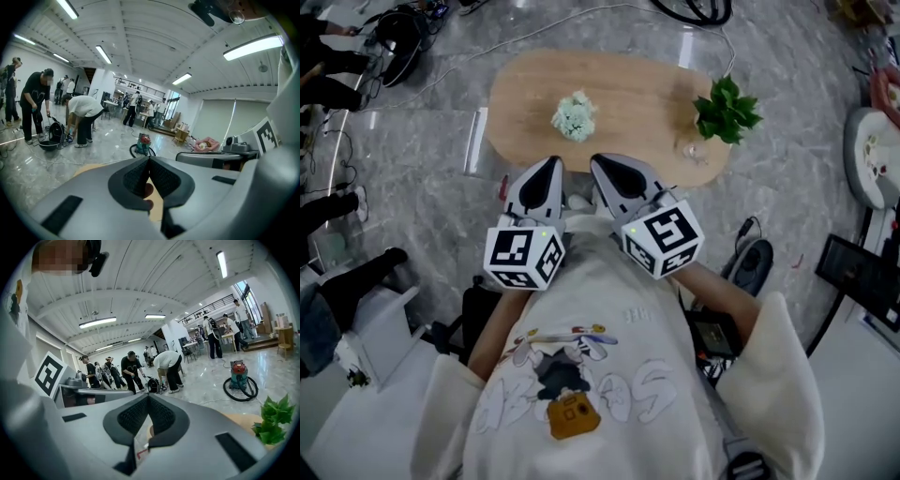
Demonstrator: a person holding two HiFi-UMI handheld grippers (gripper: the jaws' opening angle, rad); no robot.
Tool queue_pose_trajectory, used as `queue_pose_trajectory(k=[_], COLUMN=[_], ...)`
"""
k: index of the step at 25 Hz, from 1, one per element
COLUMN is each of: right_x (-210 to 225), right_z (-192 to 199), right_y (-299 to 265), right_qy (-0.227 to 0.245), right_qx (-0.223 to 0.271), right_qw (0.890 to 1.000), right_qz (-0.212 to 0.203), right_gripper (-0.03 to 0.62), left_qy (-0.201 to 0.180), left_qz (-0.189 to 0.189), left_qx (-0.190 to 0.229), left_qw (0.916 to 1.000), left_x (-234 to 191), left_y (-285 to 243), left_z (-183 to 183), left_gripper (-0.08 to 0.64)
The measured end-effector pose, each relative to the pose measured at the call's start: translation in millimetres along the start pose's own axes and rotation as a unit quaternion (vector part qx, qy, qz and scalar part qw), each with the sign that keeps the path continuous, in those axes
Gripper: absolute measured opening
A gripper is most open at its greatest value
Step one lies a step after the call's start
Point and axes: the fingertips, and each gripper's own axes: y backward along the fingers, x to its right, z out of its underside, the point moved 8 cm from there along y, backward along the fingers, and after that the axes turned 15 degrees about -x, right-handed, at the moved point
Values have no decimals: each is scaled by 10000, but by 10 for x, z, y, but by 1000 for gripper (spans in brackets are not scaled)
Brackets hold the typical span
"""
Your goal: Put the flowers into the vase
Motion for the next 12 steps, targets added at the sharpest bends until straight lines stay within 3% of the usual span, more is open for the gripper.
queue_pose_trajectory(k=[5, 12], right_x=[-113, -204], right_z=[-28, -16], right_y=[-17, 25], right_qy=[353, 305], right_qx=[-110, -42], right_qw=[9992, 9994], right_qz=[-177, -157], right_gripper=[6, 6], left_qy=[43, -217], left_qz=[-87, -20], left_qx=[10, -60], left_qw=[10000, 9997], left_x=[-57, 9], left_y=[44, 122], left_z=[23, 78], left_gripper=[0, 0])
